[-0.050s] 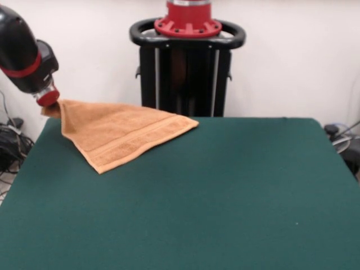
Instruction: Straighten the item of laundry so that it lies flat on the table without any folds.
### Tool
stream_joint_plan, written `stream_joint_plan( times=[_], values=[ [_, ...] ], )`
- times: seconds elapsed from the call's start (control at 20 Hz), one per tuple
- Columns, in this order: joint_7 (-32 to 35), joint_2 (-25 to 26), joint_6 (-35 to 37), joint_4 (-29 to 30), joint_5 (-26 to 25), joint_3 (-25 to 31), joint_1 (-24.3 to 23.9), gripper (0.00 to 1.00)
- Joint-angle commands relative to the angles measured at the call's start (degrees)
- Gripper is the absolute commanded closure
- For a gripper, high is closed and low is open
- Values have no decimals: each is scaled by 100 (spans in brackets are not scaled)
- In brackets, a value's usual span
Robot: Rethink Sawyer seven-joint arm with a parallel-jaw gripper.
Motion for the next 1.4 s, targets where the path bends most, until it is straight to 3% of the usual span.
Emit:
stream_joint_plan(
  times=[0.05,0.85,1.4],
  values=[
    [-451,48,325,196,-193,584,102,0],
    [-400,-60,93,340,-155,616,59,0],
    [-645,-1268,457,1031,27,703,103,0]
  ],
)
